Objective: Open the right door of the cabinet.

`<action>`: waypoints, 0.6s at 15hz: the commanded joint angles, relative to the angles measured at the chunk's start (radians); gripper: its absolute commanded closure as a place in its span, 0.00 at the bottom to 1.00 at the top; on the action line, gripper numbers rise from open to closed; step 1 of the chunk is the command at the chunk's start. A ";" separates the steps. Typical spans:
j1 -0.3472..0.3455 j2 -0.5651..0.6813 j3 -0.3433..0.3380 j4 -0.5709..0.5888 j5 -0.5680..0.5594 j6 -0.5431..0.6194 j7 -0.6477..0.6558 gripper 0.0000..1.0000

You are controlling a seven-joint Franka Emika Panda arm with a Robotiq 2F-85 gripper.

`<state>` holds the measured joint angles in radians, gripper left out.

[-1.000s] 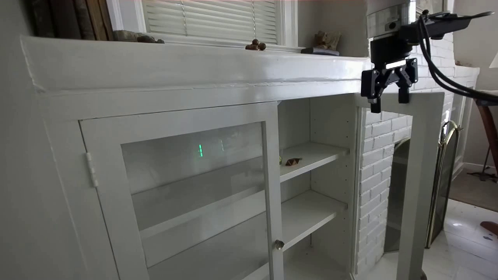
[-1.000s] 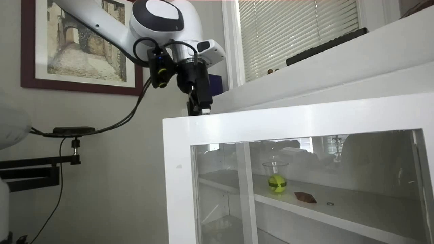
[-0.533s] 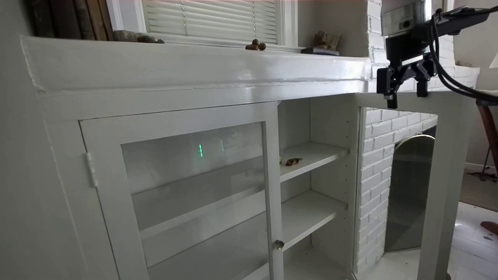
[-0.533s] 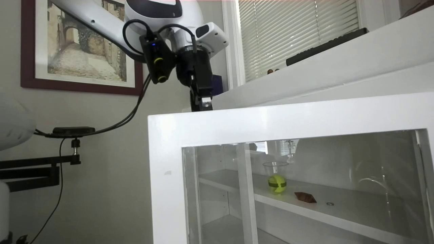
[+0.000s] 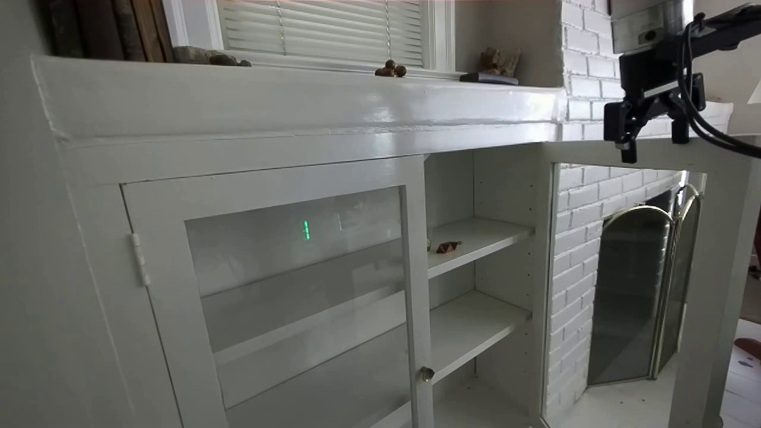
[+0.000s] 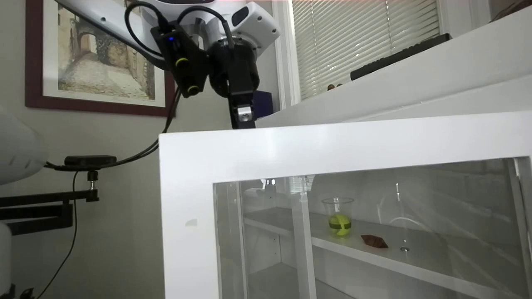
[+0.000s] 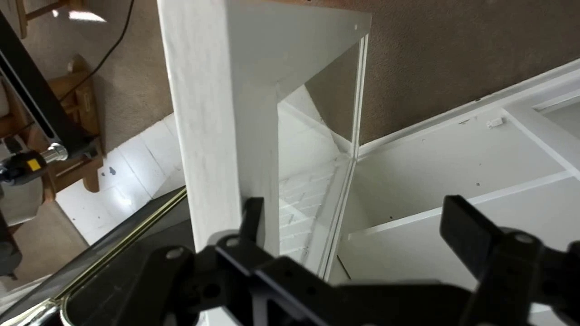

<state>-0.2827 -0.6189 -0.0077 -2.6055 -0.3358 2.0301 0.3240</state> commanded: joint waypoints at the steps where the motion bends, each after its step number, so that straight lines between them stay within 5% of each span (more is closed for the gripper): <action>1: -0.033 -0.064 -0.019 -0.045 -0.039 -0.005 0.026 0.00; 9: -0.109 -0.117 -0.053 -0.074 -0.071 -0.001 0.029 0.00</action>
<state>-0.3689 -0.6814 -0.0467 -2.6453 -0.3703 2.0301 0.3276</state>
